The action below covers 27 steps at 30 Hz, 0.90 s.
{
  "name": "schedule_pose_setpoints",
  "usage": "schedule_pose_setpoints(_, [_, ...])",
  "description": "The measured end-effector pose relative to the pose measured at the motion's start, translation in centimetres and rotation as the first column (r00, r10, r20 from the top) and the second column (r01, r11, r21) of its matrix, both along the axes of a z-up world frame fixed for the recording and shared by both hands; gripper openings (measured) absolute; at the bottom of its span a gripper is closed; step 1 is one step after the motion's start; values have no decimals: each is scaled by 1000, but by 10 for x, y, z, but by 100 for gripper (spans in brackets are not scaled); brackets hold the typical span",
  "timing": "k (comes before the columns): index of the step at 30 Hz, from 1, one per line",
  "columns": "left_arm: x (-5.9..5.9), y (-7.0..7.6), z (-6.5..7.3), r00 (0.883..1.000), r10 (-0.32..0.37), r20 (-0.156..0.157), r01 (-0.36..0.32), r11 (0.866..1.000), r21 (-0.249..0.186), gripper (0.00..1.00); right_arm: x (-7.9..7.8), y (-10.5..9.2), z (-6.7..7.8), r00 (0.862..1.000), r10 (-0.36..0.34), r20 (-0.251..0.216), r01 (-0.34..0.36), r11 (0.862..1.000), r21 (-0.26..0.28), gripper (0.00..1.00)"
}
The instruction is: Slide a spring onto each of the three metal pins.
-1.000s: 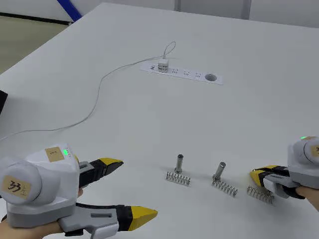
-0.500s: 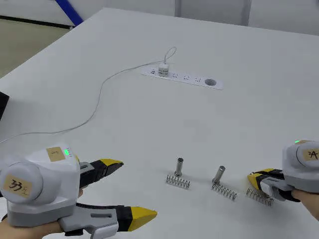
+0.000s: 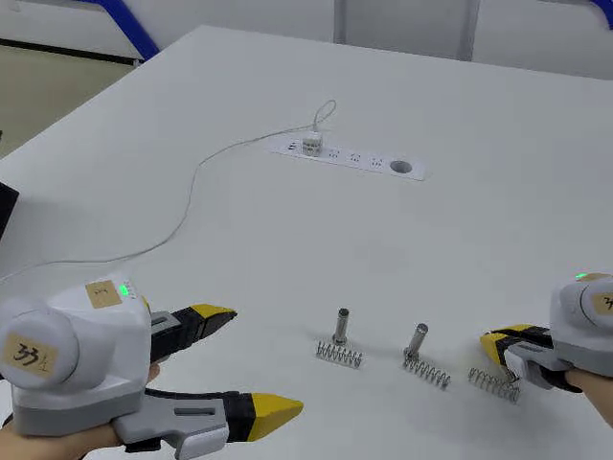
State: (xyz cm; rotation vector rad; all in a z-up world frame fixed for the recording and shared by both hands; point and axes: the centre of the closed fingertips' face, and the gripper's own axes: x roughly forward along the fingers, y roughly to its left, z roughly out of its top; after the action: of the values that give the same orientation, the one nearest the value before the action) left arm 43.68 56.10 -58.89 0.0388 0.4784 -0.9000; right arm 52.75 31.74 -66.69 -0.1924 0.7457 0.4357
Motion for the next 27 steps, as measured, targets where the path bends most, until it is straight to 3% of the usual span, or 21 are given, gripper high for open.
schedule_pose_setpoints(27, [-5, -17, 8, 999, -34, 23, 34, 999, -2, 75, -11, 3, 23, 998, 8, 60, -8, 1000, 12, 8])
